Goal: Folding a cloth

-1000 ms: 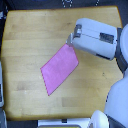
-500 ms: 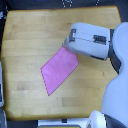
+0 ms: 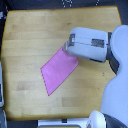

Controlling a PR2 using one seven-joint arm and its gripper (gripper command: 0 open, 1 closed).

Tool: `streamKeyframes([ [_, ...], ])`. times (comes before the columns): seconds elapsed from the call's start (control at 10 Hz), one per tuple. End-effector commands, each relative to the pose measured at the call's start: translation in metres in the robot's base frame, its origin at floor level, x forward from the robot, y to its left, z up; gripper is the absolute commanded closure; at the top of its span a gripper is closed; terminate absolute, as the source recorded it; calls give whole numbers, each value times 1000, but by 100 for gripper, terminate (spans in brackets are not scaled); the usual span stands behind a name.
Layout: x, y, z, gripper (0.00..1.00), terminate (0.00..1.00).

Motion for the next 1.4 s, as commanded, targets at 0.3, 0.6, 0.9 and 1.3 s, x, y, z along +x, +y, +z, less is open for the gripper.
streamKeyframes([
  [0.3,-15,-3,-10,100,0],
  [0.6,-13,-3,-9,100,0],
  [0.9,-11,-2,-8,100,0],
  [1.3,-9,-3,-5,100,0],
])
